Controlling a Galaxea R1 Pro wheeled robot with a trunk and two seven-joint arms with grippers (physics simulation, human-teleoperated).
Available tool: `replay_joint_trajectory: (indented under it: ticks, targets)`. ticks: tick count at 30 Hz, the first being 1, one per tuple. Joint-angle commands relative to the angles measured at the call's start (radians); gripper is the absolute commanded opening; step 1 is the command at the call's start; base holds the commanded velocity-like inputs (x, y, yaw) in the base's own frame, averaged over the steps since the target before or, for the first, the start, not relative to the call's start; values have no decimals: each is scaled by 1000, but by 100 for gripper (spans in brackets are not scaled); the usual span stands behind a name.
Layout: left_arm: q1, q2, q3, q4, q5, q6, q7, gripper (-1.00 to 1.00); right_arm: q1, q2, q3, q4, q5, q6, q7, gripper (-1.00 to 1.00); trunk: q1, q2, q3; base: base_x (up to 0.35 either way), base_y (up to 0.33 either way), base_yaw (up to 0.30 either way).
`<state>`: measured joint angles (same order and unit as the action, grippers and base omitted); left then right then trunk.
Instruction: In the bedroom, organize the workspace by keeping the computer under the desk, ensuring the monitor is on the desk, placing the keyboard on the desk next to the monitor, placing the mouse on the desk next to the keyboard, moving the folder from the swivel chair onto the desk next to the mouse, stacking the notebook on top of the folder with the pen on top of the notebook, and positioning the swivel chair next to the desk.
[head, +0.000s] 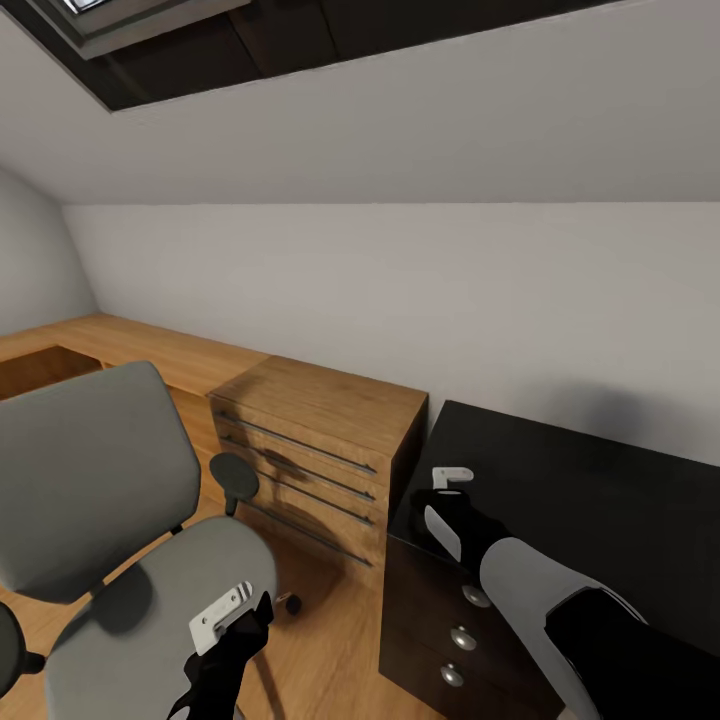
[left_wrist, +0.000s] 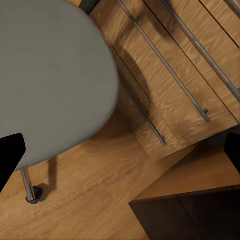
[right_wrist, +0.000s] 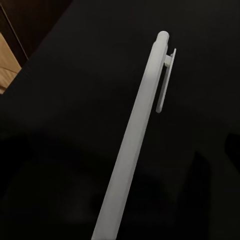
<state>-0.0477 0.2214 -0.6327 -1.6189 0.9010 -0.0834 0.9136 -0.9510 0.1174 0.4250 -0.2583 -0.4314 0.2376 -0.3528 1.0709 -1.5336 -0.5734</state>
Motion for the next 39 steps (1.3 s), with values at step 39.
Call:
replay_joint_trajectory:
  ticks: [39]
  targets:
    - [-1,1,-2,-1,9,-9,4,100,0,-1,8,13,-4,15,-12,100,0,0,-1,0,0,0]
